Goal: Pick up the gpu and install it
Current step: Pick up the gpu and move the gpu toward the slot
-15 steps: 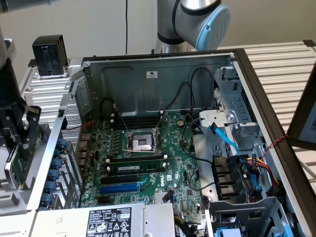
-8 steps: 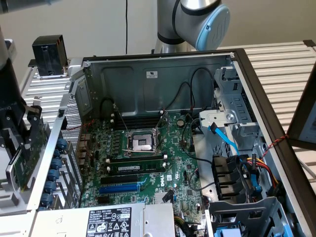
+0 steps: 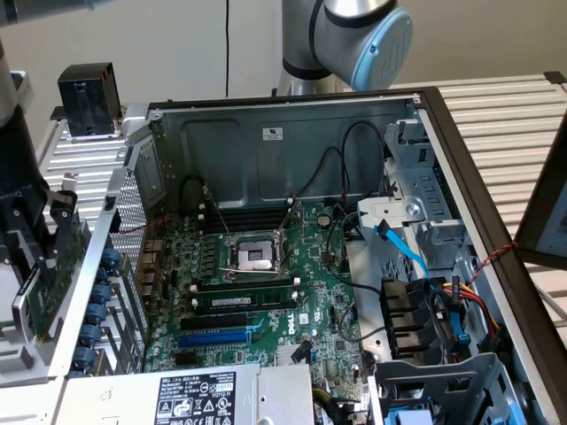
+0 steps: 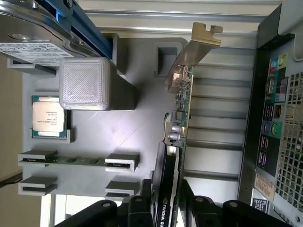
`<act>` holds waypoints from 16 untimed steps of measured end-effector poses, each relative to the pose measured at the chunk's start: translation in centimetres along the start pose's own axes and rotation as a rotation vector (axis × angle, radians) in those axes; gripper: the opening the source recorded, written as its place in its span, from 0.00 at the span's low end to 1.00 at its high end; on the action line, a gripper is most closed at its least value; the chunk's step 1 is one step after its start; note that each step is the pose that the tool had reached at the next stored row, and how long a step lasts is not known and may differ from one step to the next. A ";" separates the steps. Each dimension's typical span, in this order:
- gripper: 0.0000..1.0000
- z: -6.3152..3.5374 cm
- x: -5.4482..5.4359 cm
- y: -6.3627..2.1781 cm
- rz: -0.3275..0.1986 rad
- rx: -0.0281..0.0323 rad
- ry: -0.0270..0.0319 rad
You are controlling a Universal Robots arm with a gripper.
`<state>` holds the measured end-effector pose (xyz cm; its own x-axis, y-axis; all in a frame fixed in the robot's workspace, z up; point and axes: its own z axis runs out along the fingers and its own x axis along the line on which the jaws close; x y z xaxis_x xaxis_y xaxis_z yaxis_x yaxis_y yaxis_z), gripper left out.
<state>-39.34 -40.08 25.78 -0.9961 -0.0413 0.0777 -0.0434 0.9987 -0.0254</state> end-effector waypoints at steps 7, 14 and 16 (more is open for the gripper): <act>0.36 0.10 0.0 0.00 0.081 -0.0037 0.0020; 0.36 0.27 -0.1 -0.02 0.089 -0.0043 0.0136; 0.36 0.34 -0.2 -0.02 0.089 -0.0043 0.0204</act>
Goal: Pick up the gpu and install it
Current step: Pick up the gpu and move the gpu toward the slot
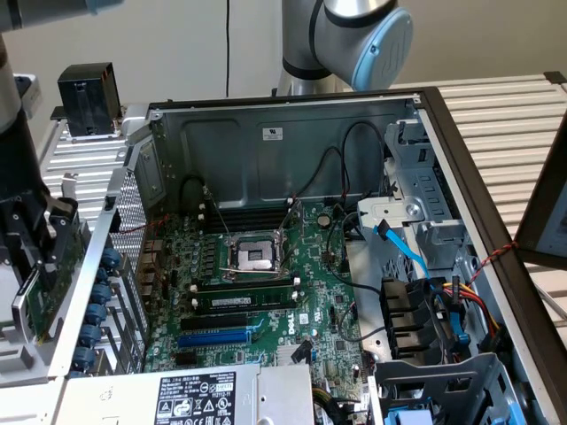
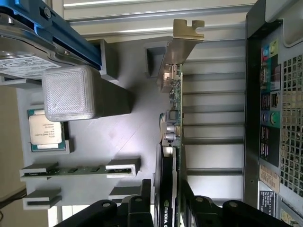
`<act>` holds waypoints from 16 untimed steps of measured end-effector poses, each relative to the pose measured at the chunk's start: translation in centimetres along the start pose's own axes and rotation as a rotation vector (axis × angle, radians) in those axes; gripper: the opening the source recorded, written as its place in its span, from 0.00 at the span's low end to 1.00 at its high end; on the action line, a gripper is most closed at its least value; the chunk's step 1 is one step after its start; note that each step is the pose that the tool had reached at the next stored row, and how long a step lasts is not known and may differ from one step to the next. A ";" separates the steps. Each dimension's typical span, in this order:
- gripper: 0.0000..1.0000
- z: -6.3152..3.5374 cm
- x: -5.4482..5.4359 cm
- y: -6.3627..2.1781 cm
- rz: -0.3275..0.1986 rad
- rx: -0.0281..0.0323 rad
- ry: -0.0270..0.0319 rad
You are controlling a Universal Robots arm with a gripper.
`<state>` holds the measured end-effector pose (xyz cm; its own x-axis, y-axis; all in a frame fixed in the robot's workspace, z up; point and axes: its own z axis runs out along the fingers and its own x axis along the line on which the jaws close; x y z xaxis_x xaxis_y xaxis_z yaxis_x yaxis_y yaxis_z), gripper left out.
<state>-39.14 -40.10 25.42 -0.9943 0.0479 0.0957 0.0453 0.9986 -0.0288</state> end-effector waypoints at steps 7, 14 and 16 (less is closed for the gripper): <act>0.36 0.09 -0.3 0.02 0.000 0.0043 0.0079; 0.36 0.08 -0.4 0.04 0.004 0.0103 0.0100; 0.36 0.08 -0.4 0.04 0.012 0.0119 0.0102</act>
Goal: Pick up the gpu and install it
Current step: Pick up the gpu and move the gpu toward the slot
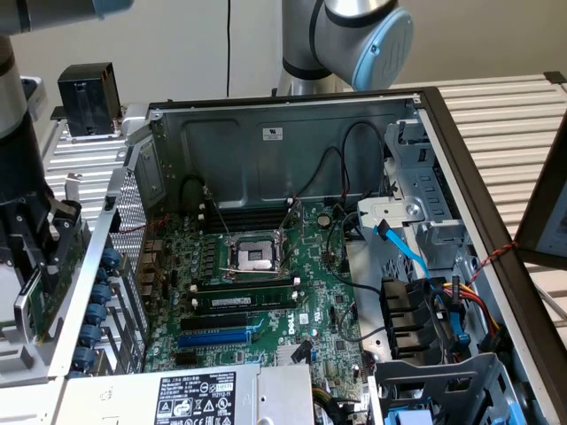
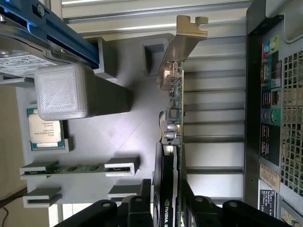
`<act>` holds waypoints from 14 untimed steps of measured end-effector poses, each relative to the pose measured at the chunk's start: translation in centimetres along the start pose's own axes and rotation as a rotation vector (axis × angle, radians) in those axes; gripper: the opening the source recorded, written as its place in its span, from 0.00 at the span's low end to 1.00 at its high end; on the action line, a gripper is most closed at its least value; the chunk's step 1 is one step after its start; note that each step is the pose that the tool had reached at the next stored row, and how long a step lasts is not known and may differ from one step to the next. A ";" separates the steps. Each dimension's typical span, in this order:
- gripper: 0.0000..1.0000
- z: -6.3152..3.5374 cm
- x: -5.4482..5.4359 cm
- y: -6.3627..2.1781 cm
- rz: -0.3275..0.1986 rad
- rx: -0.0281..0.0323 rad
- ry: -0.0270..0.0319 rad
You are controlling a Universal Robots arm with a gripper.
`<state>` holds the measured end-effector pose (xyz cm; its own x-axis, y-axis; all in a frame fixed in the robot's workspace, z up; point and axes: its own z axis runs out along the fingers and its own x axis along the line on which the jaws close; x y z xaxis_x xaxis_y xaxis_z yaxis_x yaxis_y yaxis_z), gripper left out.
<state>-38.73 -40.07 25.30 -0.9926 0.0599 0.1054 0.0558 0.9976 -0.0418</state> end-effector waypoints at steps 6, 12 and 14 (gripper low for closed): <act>0.27 0.00 0.0 0.01 0.031 -0.0009 0.0012; 0.27 -0.13 0.0 0.00 0.040 -0.0020 0.0015; 0.27 -0.82 0.1 -0.04 0.040 -0.0020 0.0016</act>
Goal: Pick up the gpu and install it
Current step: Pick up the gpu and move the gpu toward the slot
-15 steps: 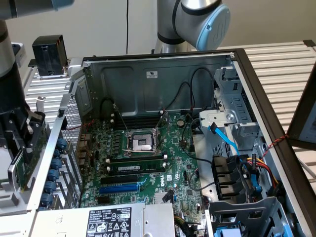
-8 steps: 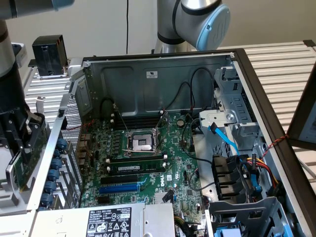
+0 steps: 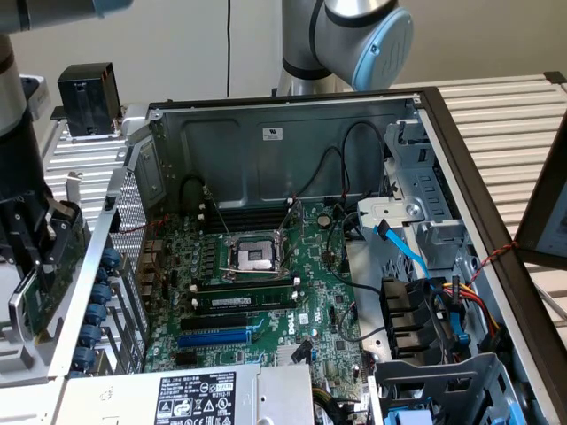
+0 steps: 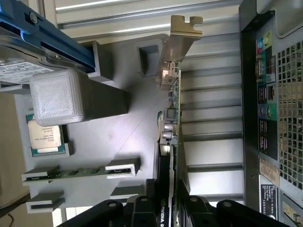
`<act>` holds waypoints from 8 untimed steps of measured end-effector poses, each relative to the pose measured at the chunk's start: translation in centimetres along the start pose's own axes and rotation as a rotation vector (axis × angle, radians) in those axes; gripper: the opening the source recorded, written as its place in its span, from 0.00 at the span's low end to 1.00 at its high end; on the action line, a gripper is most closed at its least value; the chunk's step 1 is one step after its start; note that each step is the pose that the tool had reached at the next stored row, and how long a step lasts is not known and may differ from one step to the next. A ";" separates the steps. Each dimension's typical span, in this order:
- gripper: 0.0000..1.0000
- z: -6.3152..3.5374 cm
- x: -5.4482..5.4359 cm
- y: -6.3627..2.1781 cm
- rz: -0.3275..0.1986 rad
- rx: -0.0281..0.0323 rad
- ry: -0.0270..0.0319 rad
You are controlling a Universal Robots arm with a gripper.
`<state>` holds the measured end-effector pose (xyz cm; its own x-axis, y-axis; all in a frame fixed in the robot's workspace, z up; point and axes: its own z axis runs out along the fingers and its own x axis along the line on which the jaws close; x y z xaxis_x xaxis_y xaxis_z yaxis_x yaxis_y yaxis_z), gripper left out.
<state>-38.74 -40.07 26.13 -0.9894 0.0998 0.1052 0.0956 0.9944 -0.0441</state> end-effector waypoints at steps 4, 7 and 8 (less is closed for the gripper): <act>0.27 -1.77 0.3 -0.09 0.000 0.0001 0.0000; 0.27 -3.12 0.7 -0.17 -0.001 0.0001 0.0000; 0.27 -3.58 0.7 -0.20 -0.002 0.0002 -0.0002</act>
<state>-39.10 -40.08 29.77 -0.9896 0.0982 0.1051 0.0940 0.9946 -0.0441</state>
